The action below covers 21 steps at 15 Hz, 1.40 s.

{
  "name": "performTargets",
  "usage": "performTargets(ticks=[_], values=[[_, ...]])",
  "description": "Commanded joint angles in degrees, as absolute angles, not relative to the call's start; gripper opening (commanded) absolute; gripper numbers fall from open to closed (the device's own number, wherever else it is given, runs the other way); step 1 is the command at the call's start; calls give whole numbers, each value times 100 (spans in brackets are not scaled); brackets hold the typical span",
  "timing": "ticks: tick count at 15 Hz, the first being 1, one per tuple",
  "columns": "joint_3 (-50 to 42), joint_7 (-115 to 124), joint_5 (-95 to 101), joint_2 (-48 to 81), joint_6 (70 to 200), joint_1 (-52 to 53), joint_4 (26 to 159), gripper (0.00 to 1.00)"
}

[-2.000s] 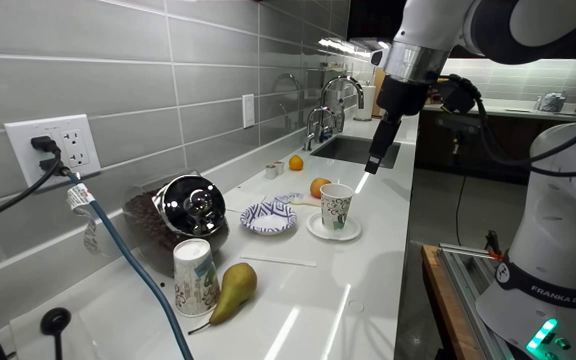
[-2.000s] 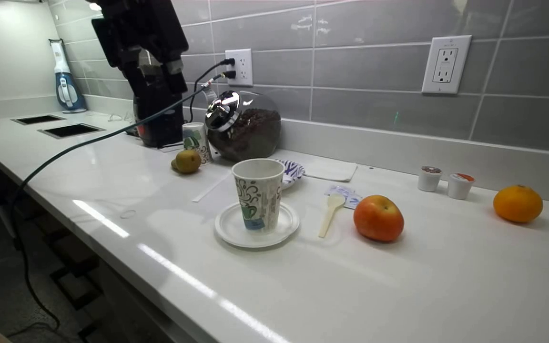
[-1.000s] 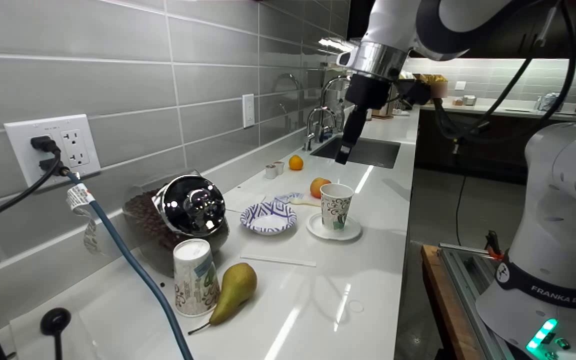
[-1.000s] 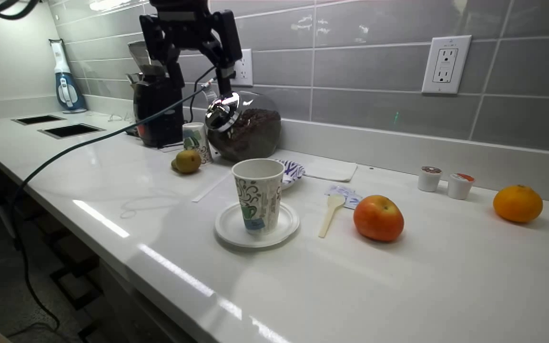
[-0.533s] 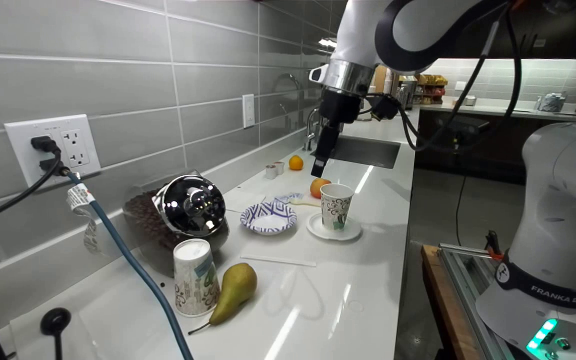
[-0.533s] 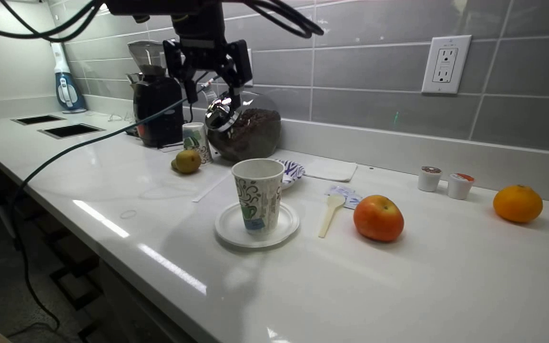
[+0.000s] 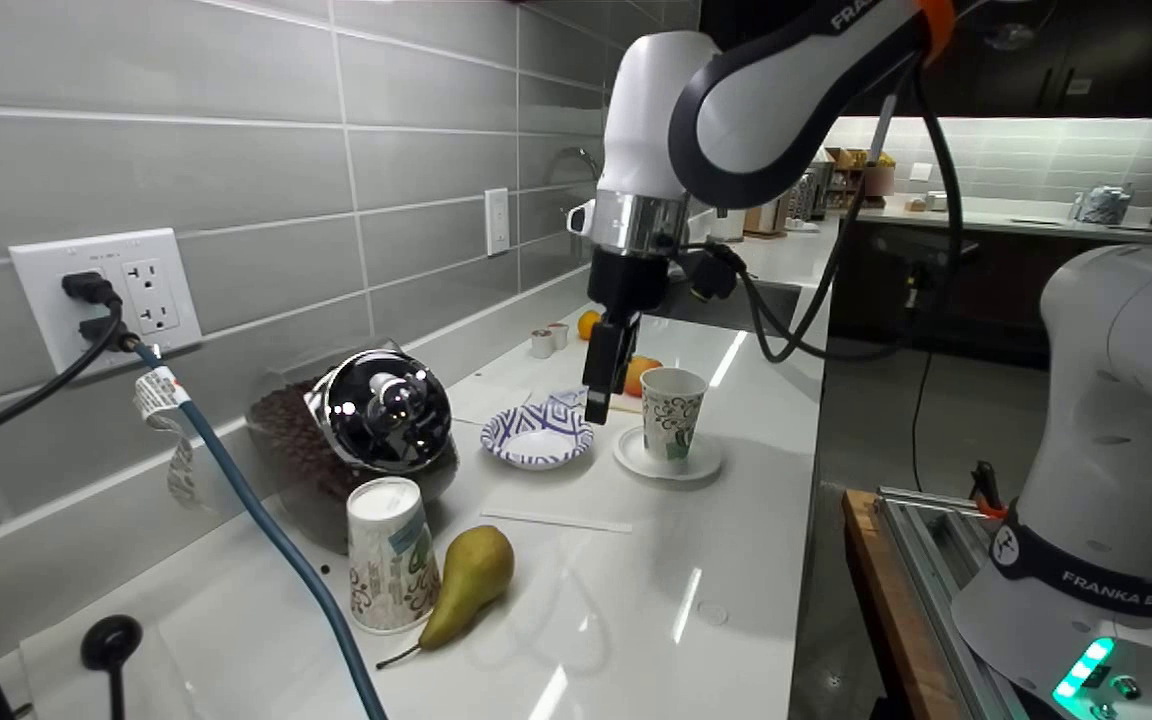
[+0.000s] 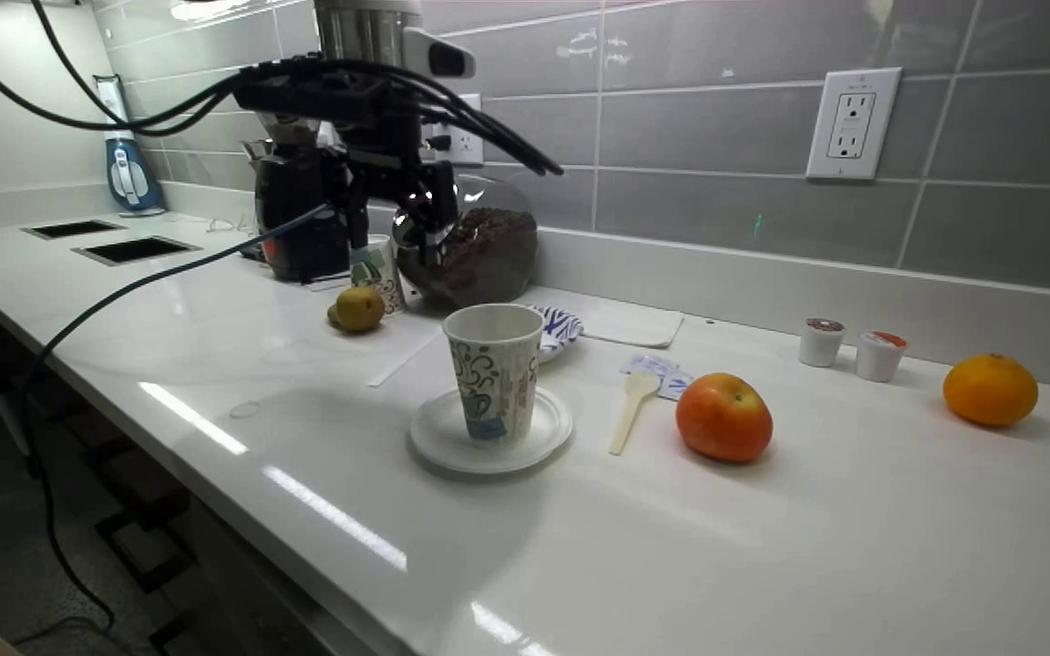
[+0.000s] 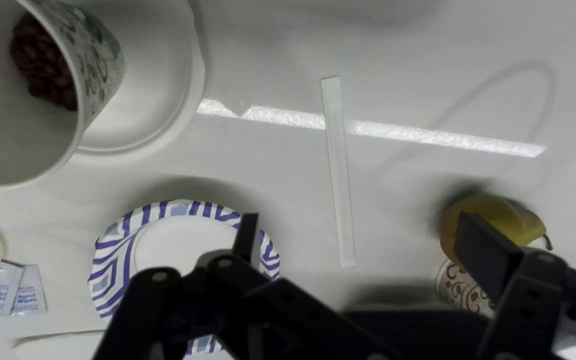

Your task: Put the drinking straw inside the paper cup

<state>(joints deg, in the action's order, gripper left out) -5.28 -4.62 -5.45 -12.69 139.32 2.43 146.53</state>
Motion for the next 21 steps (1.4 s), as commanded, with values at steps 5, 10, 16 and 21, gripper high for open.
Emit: performTargets(ticks=[5,10,16,21], values=[[-208,-280,-621,-531,14114,170,14526,100],[-212,-158,-613,-230,14346,130,14418,100],[-110,-200,-668,462,15078,169,14209,100],[25,-177,-591,943,15323,171,13962,86]])
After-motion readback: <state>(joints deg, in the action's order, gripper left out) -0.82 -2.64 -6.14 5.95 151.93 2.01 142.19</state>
